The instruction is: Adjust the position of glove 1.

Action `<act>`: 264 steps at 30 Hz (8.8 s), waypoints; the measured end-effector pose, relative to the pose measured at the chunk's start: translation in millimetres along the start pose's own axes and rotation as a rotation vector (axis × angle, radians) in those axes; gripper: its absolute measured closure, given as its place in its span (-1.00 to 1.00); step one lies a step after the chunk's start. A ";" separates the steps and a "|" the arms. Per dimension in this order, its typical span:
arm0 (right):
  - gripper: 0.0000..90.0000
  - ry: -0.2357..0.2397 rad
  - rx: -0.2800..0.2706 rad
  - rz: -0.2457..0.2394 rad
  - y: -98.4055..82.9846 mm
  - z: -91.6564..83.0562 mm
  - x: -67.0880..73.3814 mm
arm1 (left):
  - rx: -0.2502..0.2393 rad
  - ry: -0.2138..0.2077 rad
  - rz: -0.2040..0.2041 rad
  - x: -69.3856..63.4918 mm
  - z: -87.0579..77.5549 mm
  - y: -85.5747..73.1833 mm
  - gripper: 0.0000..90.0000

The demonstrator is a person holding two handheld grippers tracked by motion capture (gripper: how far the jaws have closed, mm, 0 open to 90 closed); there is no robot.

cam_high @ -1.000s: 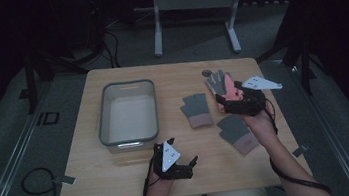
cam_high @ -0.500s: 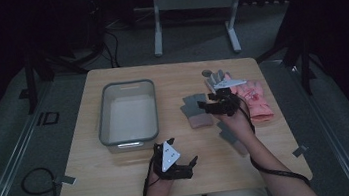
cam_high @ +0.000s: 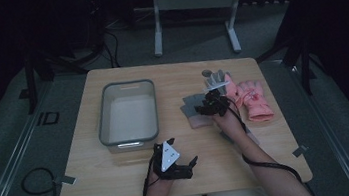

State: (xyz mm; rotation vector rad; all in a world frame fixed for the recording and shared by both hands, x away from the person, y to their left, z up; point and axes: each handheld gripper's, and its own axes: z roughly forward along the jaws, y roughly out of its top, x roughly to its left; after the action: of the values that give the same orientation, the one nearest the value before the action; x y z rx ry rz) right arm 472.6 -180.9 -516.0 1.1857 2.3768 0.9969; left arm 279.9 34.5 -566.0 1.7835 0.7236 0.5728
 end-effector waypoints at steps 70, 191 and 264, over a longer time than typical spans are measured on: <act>0.86 -0.042 0.018 0.322 -87.6 -37.5 77.1 | -0.030 -0.029 0.033 -1.1 -2.1 -1.0 -0.98; 0.73 -0.276 -0.007 0.356 -138.9 -92.0 6.2 | -0.042 -0.016 0.034 -2.2 -3.4 -1.8 -0.98; 0.92 0.021 -0.053 0.093 -66.2 -112.0 30.1 | -0.037 0.004 0.047 -3.3 -3.2 -1.7 -0.98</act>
State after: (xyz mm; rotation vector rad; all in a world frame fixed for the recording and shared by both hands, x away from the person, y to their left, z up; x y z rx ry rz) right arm 355.5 -235.1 -481.5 1.2828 2.3142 1.0999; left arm 275.0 34.7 -566.8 1.7692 0.6712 0.6173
